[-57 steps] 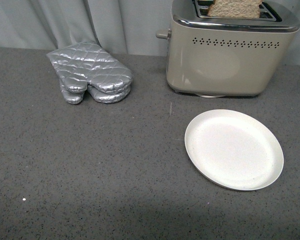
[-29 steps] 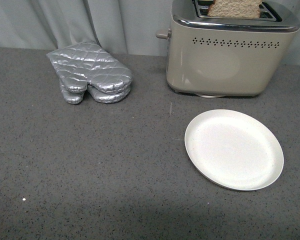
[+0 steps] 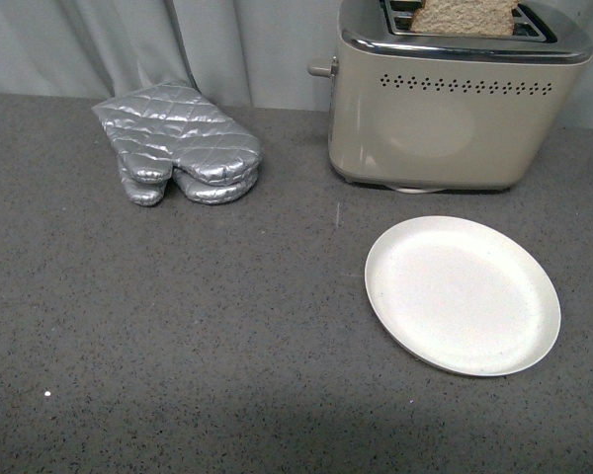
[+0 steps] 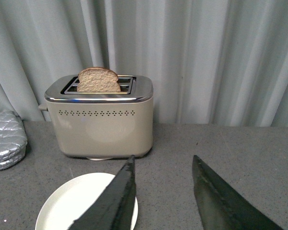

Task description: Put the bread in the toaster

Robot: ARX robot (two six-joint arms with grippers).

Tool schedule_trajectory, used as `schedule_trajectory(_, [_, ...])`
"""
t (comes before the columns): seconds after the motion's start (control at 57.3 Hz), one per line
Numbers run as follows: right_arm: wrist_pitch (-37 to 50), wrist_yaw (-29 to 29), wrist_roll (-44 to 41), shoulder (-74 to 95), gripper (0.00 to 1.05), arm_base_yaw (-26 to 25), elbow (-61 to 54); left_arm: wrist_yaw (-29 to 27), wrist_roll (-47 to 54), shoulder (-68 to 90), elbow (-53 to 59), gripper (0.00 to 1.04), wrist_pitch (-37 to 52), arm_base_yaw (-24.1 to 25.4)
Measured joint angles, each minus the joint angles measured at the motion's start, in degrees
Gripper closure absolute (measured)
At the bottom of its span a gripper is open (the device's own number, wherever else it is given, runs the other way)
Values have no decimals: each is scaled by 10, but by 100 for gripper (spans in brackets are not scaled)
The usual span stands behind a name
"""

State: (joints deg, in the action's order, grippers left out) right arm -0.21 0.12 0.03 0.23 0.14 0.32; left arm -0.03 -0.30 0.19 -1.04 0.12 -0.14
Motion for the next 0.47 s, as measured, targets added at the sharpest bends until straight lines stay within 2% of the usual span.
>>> schedule_trajectory(0.331, [0, 0, 0, 0, 8, 0, 0, 0, 0, 0, 0, 7, 0, 0])
schedule_trajectory(0.471, [0, 0, 0, 0, 10, 0, 0, 0, 0, 0, 0, 7, 0, 0])
